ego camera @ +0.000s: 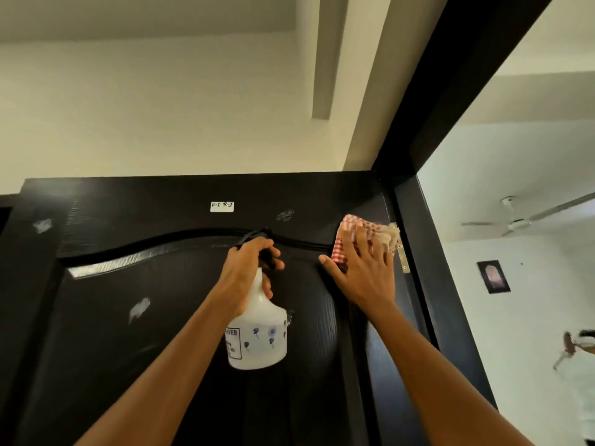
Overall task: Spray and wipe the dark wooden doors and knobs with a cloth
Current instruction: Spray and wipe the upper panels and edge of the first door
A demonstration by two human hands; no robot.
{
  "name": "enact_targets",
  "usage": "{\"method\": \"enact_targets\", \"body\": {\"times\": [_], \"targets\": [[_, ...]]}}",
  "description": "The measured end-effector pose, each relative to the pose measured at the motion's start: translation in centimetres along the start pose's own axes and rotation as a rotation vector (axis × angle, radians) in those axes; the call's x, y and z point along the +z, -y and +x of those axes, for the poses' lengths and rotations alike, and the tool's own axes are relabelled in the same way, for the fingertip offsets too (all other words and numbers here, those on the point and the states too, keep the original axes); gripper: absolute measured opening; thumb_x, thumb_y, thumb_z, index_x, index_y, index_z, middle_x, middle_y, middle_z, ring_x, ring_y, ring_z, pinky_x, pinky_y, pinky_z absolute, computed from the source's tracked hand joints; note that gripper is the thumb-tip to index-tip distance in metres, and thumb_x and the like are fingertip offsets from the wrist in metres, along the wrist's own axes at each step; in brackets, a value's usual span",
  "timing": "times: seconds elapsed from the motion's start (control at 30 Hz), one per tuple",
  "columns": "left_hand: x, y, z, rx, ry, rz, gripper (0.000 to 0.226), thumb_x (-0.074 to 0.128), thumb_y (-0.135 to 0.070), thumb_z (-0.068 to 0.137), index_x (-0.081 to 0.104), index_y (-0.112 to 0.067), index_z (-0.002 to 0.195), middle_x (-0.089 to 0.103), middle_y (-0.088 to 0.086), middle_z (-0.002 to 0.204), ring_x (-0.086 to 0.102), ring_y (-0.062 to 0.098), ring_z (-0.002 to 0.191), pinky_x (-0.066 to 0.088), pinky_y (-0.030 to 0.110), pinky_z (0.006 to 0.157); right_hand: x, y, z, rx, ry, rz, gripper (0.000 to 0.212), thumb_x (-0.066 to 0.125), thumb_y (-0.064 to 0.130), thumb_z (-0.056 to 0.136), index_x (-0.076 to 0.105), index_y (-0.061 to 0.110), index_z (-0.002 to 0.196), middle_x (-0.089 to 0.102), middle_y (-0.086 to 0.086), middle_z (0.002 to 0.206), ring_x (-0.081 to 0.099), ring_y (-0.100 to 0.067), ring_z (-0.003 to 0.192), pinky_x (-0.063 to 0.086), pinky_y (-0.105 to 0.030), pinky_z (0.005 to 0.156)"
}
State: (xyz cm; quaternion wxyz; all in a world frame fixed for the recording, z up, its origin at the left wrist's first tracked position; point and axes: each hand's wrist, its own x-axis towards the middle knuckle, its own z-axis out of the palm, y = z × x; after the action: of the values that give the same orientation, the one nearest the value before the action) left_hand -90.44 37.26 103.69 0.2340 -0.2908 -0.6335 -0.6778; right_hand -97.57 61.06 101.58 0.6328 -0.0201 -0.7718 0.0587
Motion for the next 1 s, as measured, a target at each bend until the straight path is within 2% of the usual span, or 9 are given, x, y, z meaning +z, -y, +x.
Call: {"method": "enact_targets", "body": {"times": [0.07,0.2,0.33,0.47,0.53,0.67,0.77,0.87,1.0], "targets": [[0.2,-0.6,0.8,0.012,-0.019,-0.015,0.029,0.059,-0.030,0.101,0.067,-0.005,0.089,0.068,0.013,0.075,0.045,0.018,0.040,0.044,0.029,0.042,0.3,-0.2,-0.2,0.008,0.006,0.003,0.089,0.010,0.084,0.089,0.011,0.032,0.161,0.005,-0.004,0.170,0.006,-0.036,0.153,0.006,-0.055,0.122],[0.7,-2.3,2.1,0.027,-0.047,-0.036,0.034,0.063,-0.036,0.101,0.063,-0.008,0.083,0.062,0.008,0.063,0.043,0.016,0.038,0.043,0.027,0.041,1.3,0.2,-0.3,0.017,-0.015,0.090,0.093,0.005,0.086,0.086,0.004,0.033,0.162,-0.003,-0.003,0.171,-0.016,-0.033,0.154,-0.015,-0.056,0.122],[1.0,-3.3,3.0,0.056,-0.037,-0.014,0.049,0.062,-0.048,0.100,0.072,-0.001,0.094,0.075,0.016,0.082,0.046,0.017,0.038,0.044,0.027,0.042,1.8,0.7,-0.3,0.005,-0.050,0.142,0.093,0.003,0.083,0.087,-0.006,0.028,0.162,-0.004,-0.003,0.170,-0.020,-0.030,0.153,-0.015,-0.056,0.122],[1.2,-3.9,3.9,0.033,-0.073,0.018,0.049,0.063,-0.053,0.098,0.063,-0.008,0.081,0.059,0.007,0.060,0.042,0.015,0.037,0.043,0.026,0.042,2.4,0.9,-0.3,-0.035,-0.056,0.159,0.090,0.003,0.082,0.090,-0.006,0.028,0.162,-0.011,0.000,0.169,-0.022,-0.027,0.153,-0.016,-0.051,0.122],[1.3,-3.9,4.0,0.005,-0.058,0.039,0.048,0.063,-0.054,0.098,0.061,-0.009,0.081,0.056,0.005,0.058,0.042,0.014,0.037,0.043,0.027,0.043,2.5,1.0,-0.3,-0.084,-0.052,0.151,0.089,0.000,0.081,0.091,-0.005,0.028,0.162,-0.011,0.001,0.169,-0.022,-0.026,0.153,-0.016,-0.050,0.121],[0.5,-3.8,3.7,0.004,-0.066,0.153,0.056,0.060,-0.055,0.100,0.074,-0.001,0.096,0.074,0.013,0.078,0.049,0.016,0.040,0.046,0.027,0.045,2.4,2.3,0.6,-0.233,-0.022,0.117,0.084,0.000,0.078,0.093,-0.003,0.030,0.162,-0.013,0.003,0.168,-0.020,-0.027,0.153,-0.012,-0.051,0.122],[-0.8,-3.4,3.5,0.024,-0.125,0.146,0.059,0.060,-0.055,0.099,0.075,0.001,0.100,0.076,0.015,0.083,0.050,0.018,0.041,0.046,0.028,0.047,1.9,4.0,2.4,-0.311,0.027,0.103,0.081,0.005,0.076,0.095,-0.009,0.031,0.161,-0.020,0.004,0.165,-0.018,-0.030,0.154,-0.004,-0.055,0.125],[-2.4,-2.9,3.4,0.039,-0.153,0.138,0.059,0.060,-0.055,0.099,0.075,0.002,0.101,0.076,0.017,0.085,0.050,0.019,0.042,0.046,0.029,0.046,1.0,6.6,4.9,-0.364,0.086,0.088,0.078,0.007,0.073,0.095,-0.015,0.034,0.159,-0.029,0.005,0.161,-0.021,-0.032,0.153,-0.008,-0.057,0.124],[-3.9,-2.5,2.8,0.050,-0.140,0.152,0.058,0.058,-0.054,0.100,0.074,0.002,0.103,0.076,0.018,0.086,0.051,0.019,0.040,0.047,0.029,0.046,-0.5,9.3,8.3,-0.428,0.090,0.036,0.074,0.019,0.068,0.101,-0.010,0.034,0.160,-0.018,0.002,0.168,-0.015,-0.034,0.154,-0.012,-0.056,0.120]]}}
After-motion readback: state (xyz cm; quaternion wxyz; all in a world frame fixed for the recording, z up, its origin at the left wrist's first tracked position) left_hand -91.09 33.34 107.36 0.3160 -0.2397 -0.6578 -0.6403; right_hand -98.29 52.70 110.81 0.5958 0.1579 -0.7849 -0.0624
